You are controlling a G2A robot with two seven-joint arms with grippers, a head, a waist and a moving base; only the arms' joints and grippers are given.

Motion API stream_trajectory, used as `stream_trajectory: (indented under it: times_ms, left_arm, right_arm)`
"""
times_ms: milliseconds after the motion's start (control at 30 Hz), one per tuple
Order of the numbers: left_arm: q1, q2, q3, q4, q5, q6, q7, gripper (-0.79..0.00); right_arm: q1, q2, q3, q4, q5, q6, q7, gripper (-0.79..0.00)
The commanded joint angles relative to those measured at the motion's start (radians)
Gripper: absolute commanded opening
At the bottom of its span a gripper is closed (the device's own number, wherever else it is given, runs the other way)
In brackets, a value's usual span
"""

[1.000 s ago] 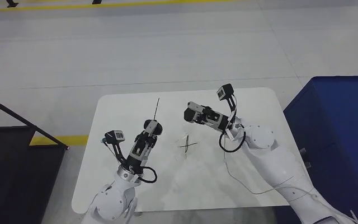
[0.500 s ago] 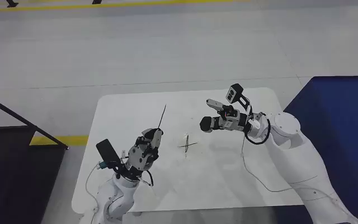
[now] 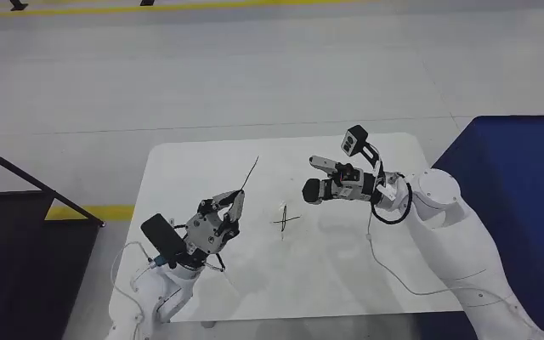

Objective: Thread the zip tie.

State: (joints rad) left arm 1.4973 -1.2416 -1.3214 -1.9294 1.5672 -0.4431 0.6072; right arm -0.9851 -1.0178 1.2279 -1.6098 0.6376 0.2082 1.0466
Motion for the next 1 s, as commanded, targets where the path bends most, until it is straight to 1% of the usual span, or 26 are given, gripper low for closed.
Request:
stream_trajectory:
  times_ms: [0,100,133,167,367,400,433,467,500,600,633,667,700,800,833,900,933,967]
  left_arm:
    - [0.004,0.008,-0.007,0.001,0.227,0.036,0.106,-0.785]
    - [0.008,0.025,-0.02,-0.005,0.524,0.154,0.21,-0.785]
    - [0.014,0.027,-0.016,0.004,0.57,0.19,0.231,-0.785]
    - [0.015,0.028,-0.011,0.005,0.583,0.203,0.251,-0.785]
    - [0.015,0.028,-0.011,0.005,0.583,0.203,0.251,-0.785]
    - [0.013,0.029,-0.013,0.005,0.606,0.208,0.241,-0.785]
    - [0.01,0.033,-0.015,-0.006,0.708,0.237,0.198,-0.785]
    - [0.016,0.034,-0.008,-0.02,0.766,0.266,0.169,-0.785]
    - [0.023,0.035,0.0,-0.031,0.802,0.28,0.153,-0.785]
    - [0.029,0.043,0.011,-0.058,0.982,0.307,0.094,-0.785]
    - [0.03,0.045,0.016,-0.066,1.027,0.307,0.082,-0.785]
    - [0.03,0.048,0.02,-0.072,1.073,0.305,0.07,-0.785]
    - [0.031,0.05,0.025,-0.075,1.105,0.297,0.065,-0.785]
    - [0.033,0.053,0.035,-0.081,1.115,0.285,0.059,-0.785]
    - [0.031,0.054,0.037,-0.084,1.117,0.275,0.061,-0.785]
    - [0.034,0.056,0.046,-0.096,1.116,0.263,0.063,-0.785]
    - [0.035,0.057,0.05,-0.102,1.11,0.263,0.063,-0.785]
    - [0.036,0.057,0.052,-0.105,1.114,0.263,0.058,-0.785]
  right_arm:
    - [-0.001,0.007,0.028,0.006,0.048,0.087,0.055,0.0]
    - [-0.009,0.016,0.057,-0.004,0.069,0.146,0.104,0.0]
    - [-0.013,0.018,0.06,-0.006,0.071,0.177,0.111,0.0]
    - [-0.009,0.02,0.065,-0.024,0.065,0.182,0.12,0.0]
    - [-0.012,0.02,0.063,-0.027,0.066,0.181,0.114,0.0]
    - [-0.021,0.019,0.051,-0.044,0.06,0.183,0.101,0.0]
    - [-0.025,0.019,0.031,-0.071,0.028,0.186,0.103,0.0]
    - [-0.028,0.02,0.014,-0.091,-0.002,0.188,0.112,0.0]
    - [-0.029,0.021,0.003,-0.099,-0.015,0.191,0.122,0.0]
    - [-0.02,0.022,-0.025,-0.091,-0.01,0.224,0.176,0.0]
    - [-0.013,0.022,-0.031,-0.083,-0.015,0.232,0.186,-0.04]
    - [-0.004,0.023,-0.035,-0.078,-0.029,0.232,0.185,-0.222]
    - [0.003,0.024,-0.035,-0.075,-0.051,0.223,0.171,-0.274]
    - [0.009,0.024,-0.043,-0.065,-0.055,0.213,0.165,-0.397]
    - [0.014,0.024,-0.043,-0.063,-0.064,0.204,0.159,-0.409]
    - [0.014,0.025,-0.051,-0.067,-0.099,0.186,0.142,-0.477]
    - [0.012,0.025,-0.059,-0.071,-0.104,0.181,0.149,-0.526]
    - [0.011,0.025,-0.065,-0.074,-0.109,0.176,0.154,-0.536]
